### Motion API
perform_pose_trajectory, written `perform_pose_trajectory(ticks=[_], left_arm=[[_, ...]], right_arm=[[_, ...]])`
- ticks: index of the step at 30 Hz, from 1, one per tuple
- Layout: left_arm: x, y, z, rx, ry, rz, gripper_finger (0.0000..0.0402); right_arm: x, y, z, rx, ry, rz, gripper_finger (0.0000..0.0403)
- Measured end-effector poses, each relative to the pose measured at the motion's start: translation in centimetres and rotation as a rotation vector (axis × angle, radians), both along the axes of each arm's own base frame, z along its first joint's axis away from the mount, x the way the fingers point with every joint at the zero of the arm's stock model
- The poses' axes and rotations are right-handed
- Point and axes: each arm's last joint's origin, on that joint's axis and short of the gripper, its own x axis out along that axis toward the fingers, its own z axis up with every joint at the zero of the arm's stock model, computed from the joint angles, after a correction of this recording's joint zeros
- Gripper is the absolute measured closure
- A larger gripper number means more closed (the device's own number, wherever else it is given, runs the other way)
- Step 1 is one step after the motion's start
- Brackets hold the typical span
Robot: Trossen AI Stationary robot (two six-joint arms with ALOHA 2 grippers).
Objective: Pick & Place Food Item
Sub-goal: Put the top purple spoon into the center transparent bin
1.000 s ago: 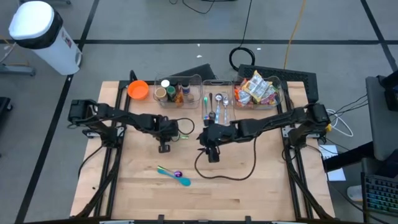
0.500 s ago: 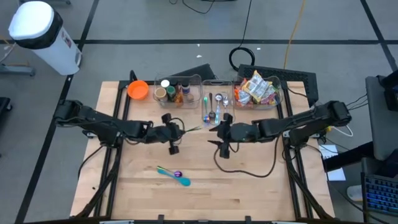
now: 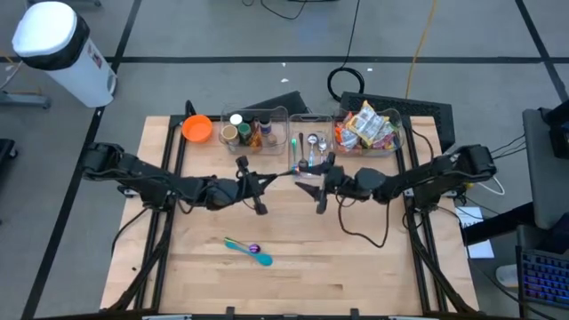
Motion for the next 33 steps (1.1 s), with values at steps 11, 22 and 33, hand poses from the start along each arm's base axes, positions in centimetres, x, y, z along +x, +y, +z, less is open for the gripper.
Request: perform_pose_trajectory(ticks=[11,22,33], left_arm=[[0.6,0.6,-1.1,0.028,0.044,0.024,0.0391],[0.6,0.5,-1.1,0.028,0.04,0.027,0.0388],[0.7,0.4,-1.1,-0.023,0.022,-0.006,0.0364]], right_arm=[[1.5,-1.0,0.6,0.078,-0.059,-0.008,0.0202],[1.6,-1.7,0.4,0.147,-0.053,-0.016,0.0329],[1.6,-1.7,0.5,0.125,-0.046,0.052,0.04]])
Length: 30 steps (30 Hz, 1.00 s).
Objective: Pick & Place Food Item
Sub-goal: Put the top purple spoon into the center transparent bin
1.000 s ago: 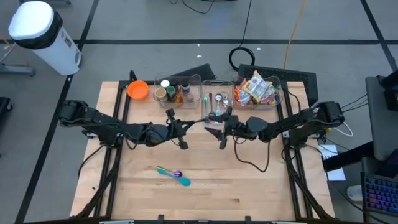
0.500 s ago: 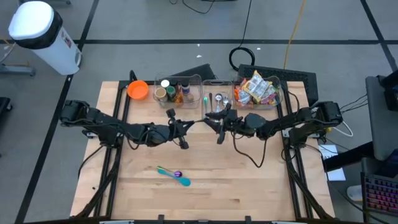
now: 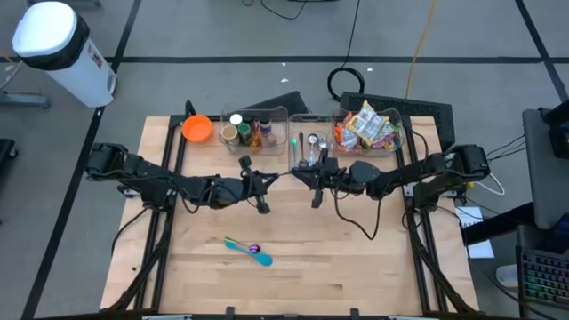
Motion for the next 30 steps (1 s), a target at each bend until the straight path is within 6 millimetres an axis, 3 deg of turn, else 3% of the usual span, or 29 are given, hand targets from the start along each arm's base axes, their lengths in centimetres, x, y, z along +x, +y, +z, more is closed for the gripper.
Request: perform_pose_trajectory(ticks=[10,16,23,30], left_arm=[[-0.5,-1.0,1.0,-0.177,-0.096,-0.071,0.0214],[-2.0,-2.1,3.3,-0.172,-0.165,-0.138,0.0144],[-4.0,-2.2,5.2,-0.13,-0.148,-0.165,0.0113],[-4.5,-1.6,4.5,-0.088,-0.054,-0.078,0.0123]], right_arm=[[-0.1,-0.5,0.2,-0.055,0.005,0.0,0.0402],[-0.5,-2.7,0.6,-0.065,0.011,0.007,0.0402],[-1.3,-6.3,1.4,-0.055,0.163,0.02,0.0402],[-2.9,-9.6,3.0,-0.138,0.381,-0.095,0.0402]])
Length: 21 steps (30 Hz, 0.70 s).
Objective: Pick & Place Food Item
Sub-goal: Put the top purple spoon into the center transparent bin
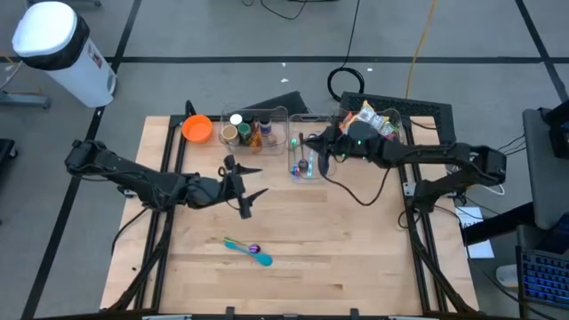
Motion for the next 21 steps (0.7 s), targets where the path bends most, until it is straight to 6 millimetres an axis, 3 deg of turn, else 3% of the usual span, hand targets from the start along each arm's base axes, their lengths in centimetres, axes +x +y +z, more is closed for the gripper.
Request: perform_pose_trajectory(ticks=[8,21], left_arm=[[0.0,1.4,-0.6,-0.012,0.056,0.067,0.0127],[0.2,3.3,-1.5,-0.097,0.112,0.098,0.0139]], right_arm=[[-1.9,-2.8,0.1,-0.034,0.072,-0.102,0.0403],[-0.6,-5.9,-5.0,-0.099,0.282,-0.12,0.0403]])
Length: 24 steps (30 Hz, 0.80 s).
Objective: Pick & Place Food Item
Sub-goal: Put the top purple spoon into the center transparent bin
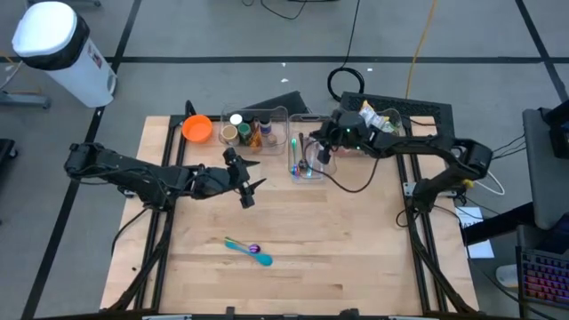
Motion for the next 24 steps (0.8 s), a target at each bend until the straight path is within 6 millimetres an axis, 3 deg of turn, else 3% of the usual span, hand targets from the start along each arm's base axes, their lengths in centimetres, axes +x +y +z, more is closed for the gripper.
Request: perform_pose_trajectory(ticks=[7,16,24], left_arm=[[-0.02,0.13,-0.08,-0.008,0.005,0.007,0.0137],[-0.08,0.13,-0.21,-0.008,0.02,0.003,0.0141],[-0.09,0.12,-0.25,-0.012,0.023,0.002,0.0146]], right_arm=[[0.23,-0.06,-0.5,-0.028,0.027,0.02,0.0399],[0.11,0.17,-0.45,-0.028,0.047,0.03,0.0366],[-0.02,0.36,-0.84,0.043,0.062,0.042,0.0273]])
